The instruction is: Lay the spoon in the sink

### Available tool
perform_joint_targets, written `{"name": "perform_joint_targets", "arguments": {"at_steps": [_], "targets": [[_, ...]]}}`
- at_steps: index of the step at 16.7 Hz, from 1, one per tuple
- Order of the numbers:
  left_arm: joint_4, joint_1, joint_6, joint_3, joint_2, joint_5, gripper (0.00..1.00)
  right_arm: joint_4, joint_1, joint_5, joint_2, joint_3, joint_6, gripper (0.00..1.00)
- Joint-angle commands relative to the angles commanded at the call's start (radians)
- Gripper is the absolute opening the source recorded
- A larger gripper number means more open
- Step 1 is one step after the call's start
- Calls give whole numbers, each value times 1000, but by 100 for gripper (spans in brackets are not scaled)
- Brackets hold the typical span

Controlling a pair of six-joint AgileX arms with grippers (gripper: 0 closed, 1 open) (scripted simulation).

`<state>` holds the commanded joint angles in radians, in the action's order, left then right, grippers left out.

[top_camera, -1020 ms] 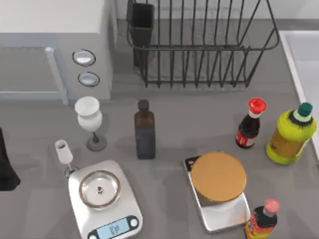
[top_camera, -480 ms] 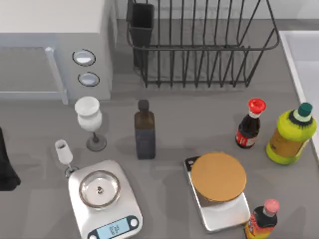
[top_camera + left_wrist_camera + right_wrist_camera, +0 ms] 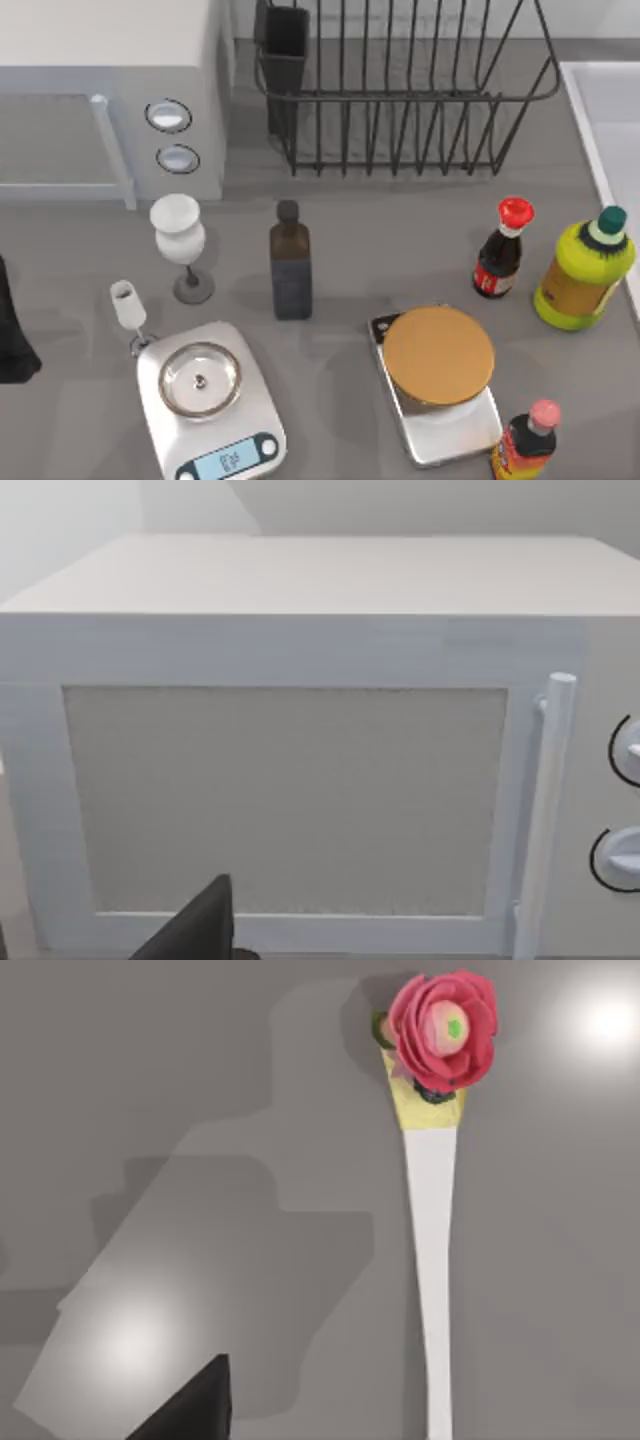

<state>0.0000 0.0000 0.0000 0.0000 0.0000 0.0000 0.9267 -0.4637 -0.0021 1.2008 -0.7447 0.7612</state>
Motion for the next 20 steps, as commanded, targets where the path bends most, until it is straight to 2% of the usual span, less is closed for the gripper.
{"name": "perform_joint_targets", "arguments": {"at_steps": [5, 12, 15, 20], "targets": [[0, 0, 0, 0, 0, 0, 100, 129, -68, -2, 168, -118, 113, 100], [0, 0, 0, 0, 0, 0, 100, 115, -66, -2, 179, -109, 114, 100], [0, 0, 0, 0, 0, 0, 100, 14, -66, -2, 227, -53, 111, 100], [0, 0, 0, 0, 0, 0, 100, -264, -64, -2, 353, 86, 107, 100]]}}
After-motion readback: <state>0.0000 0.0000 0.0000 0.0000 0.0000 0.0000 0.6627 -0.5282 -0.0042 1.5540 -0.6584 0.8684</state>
